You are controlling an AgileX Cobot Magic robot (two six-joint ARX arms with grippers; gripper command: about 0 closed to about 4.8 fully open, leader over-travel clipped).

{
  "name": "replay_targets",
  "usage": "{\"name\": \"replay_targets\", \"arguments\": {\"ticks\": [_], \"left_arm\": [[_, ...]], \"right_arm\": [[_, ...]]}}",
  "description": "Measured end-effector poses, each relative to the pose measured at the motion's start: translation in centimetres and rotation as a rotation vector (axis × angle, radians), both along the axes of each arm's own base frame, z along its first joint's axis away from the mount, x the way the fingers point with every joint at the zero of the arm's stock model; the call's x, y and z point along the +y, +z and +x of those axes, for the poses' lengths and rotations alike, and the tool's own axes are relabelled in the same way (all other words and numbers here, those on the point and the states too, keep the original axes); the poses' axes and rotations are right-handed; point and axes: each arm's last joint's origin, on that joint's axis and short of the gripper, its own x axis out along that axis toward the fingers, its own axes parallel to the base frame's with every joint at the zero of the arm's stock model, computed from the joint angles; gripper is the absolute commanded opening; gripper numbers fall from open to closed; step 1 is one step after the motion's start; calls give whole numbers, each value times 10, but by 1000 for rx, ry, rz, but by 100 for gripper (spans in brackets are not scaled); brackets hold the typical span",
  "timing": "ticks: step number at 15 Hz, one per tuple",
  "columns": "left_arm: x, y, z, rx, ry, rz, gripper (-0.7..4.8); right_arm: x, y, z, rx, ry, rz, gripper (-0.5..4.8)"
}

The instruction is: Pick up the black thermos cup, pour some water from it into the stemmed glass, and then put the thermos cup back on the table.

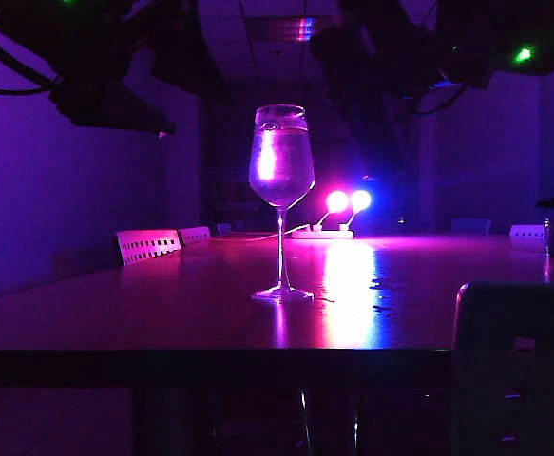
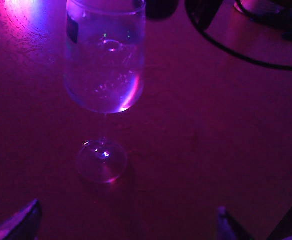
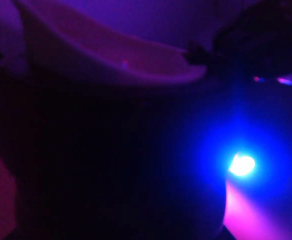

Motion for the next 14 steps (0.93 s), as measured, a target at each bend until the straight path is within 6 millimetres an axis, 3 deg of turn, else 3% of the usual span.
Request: {"name": "replay_targets", "arguments": {"ticks": [4,9,14], "left_arm": [[0,0,0,2,1,-2,479],[0,0,0,4,1,-1,479],[0,0,0,5,1,0,479]], "right_arm": [[-8,0,3,136,-12,276,149],[-59,2,-3,176,-123,412,149],[-74,-58,-20,344,-196,376,149]]}}
